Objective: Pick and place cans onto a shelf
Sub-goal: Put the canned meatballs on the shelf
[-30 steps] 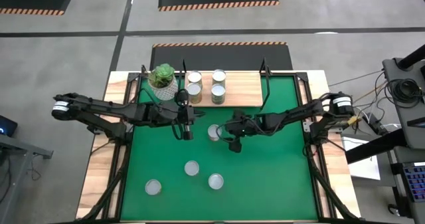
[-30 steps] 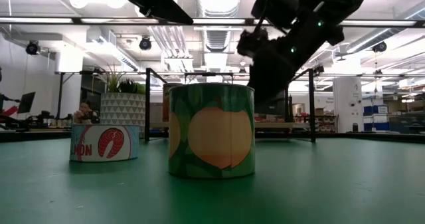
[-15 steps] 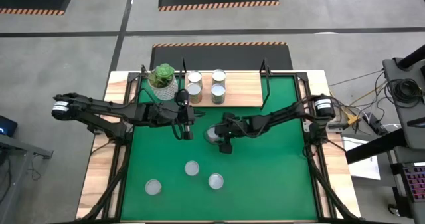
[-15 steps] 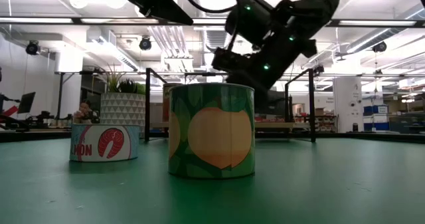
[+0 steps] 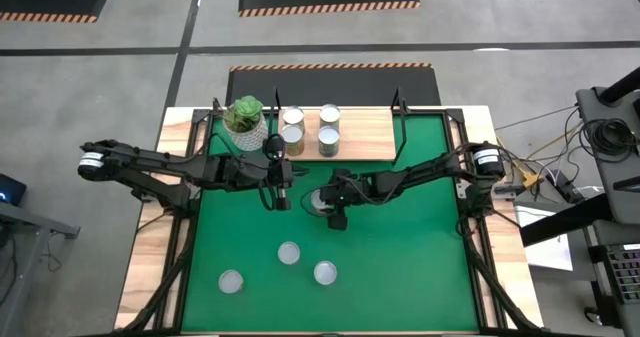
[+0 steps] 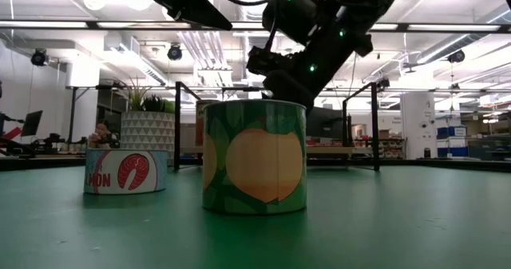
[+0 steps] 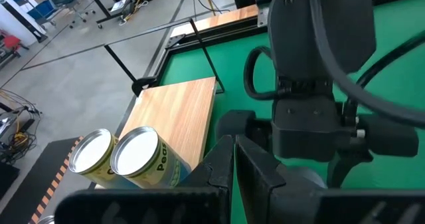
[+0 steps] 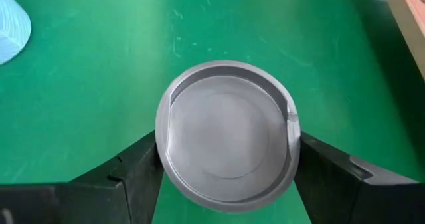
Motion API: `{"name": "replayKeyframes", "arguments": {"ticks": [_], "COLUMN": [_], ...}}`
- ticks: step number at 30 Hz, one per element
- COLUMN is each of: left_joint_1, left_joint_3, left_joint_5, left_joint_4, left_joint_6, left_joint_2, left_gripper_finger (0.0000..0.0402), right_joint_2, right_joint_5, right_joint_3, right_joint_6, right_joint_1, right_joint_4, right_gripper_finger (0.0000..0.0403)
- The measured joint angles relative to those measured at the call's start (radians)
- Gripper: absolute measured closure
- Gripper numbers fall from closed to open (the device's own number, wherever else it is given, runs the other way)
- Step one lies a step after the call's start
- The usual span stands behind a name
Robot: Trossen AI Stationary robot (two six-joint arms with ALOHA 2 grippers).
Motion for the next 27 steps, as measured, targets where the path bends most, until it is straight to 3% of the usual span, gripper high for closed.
{"name": "replayKeyframes", "arguments": {"ticks": [7, 12, 17, 27], "left_joint_1": [0.0, 0.0, 0.0, 0.0], "left_joint_3": [0.0, 0.0, 0.0, 0.0], "left_joint_5": [0.0, 0.0, 0.0, 0.0], "left_joint_4": [0.0, 0.0, 0.002, 0.007], "left_joint_6": [0.0, 0.0, 0.0, 0.0], "left_joint_2": [0.0, 0.0, 0.0, 0.0], "left_gripper_finger": [0.0402, 0.0402, 0.0402, 0.0402], "right_joint_2": [-0.116, -0.248, -0.337, -0.289], "right_joint_5": [0.031, 0.183, 0.305, 0.323], "right_joint_3": [0.006, -0.04, -0.091, -0.118], "right_joint_6": [0.009, 0.089, 0.231, 0.365], "right_joint_1": [0.001, -0.026, -0.097, -0.232], "right_joint_4": [-0.191, -0.303, -0.304, -0.285], "right_gripper_finger": [0.0101, 0.0105, 0.011, 0.0101]}}
